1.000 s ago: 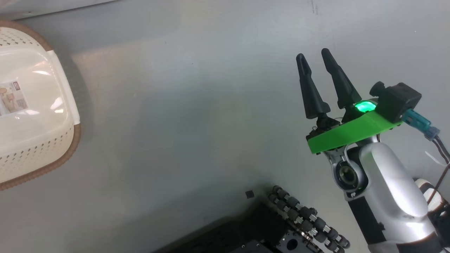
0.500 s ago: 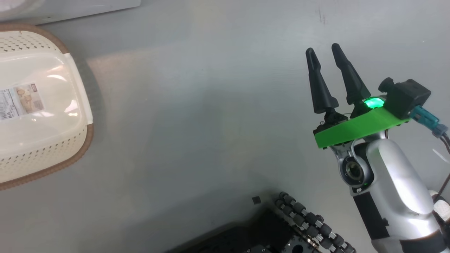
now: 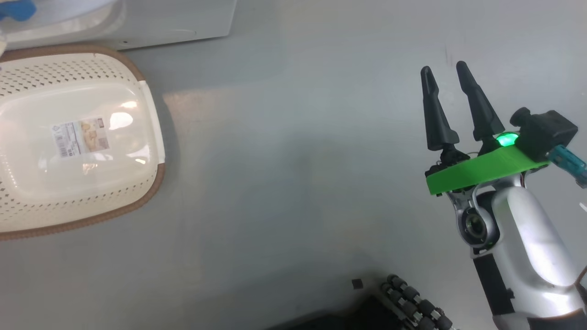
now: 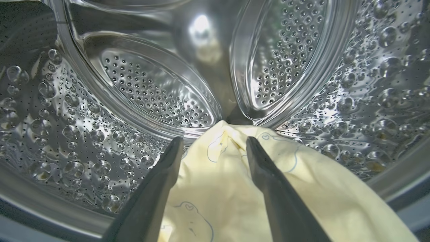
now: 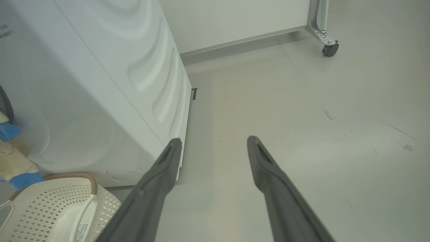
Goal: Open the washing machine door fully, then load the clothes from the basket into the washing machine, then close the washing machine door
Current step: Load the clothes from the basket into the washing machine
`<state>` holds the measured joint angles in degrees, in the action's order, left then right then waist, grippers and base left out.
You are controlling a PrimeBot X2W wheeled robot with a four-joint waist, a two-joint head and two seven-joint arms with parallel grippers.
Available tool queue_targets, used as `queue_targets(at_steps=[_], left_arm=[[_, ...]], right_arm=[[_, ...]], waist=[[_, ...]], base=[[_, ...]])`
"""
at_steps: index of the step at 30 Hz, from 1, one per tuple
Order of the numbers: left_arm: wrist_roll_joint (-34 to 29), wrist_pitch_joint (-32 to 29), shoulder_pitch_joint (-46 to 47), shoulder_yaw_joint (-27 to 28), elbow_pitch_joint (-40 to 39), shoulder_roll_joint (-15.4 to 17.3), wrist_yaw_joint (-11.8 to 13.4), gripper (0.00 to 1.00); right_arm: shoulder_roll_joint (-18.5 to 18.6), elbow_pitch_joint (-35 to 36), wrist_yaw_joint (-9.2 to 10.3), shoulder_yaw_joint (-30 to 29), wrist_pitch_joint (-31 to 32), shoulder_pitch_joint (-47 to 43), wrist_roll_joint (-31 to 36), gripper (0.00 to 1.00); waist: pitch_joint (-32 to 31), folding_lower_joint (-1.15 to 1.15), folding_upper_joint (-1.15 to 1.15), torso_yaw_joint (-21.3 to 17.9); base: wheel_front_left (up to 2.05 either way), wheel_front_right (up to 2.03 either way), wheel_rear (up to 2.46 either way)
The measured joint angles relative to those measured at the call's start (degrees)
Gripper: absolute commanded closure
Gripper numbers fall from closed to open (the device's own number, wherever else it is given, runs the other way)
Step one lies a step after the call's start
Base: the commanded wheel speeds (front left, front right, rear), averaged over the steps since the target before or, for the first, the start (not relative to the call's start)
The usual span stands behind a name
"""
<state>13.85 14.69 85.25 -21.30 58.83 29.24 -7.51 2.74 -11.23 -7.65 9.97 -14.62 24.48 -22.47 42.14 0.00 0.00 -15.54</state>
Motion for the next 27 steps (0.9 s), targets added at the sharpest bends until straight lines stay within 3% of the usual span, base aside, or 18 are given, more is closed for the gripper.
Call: queue_targets(at_steps=[12, 19, 27], left_arm=[[4.39, 0.0, -18.56, 3.05, -14.66, -2.2, 0.11, 0.0], [4.9, 0.0, -31.58, 6.16, -26.29, -3.56, 2.72, 0.0], [5.0, 0.0, -45.6, 10.93, -38.32, -6.94, 8.03, 0.0]], right_arm=[[0.02, -0.2, 0.0, -3.08, 0.0, -2.78, 3.49, 0.0], [0.02, -0.15, 0.0, -4.3, 0.0, -4.14, 4.77, 0.0], [0.02, -0.13, 0.0, -4.57, 0.0, -4.75, 5.43, 0.0]], waist=[[-5.04, 0.0, 0.0, 4.58], [-7.18, 0.0, 0.0, 6.68], [-7.95, 0.0, 0.0, 7.86]], base=[[0.0, 0.0, 0.0], [0.0, 0.0, 0.0], [0.0, 0.0, 0.0]])
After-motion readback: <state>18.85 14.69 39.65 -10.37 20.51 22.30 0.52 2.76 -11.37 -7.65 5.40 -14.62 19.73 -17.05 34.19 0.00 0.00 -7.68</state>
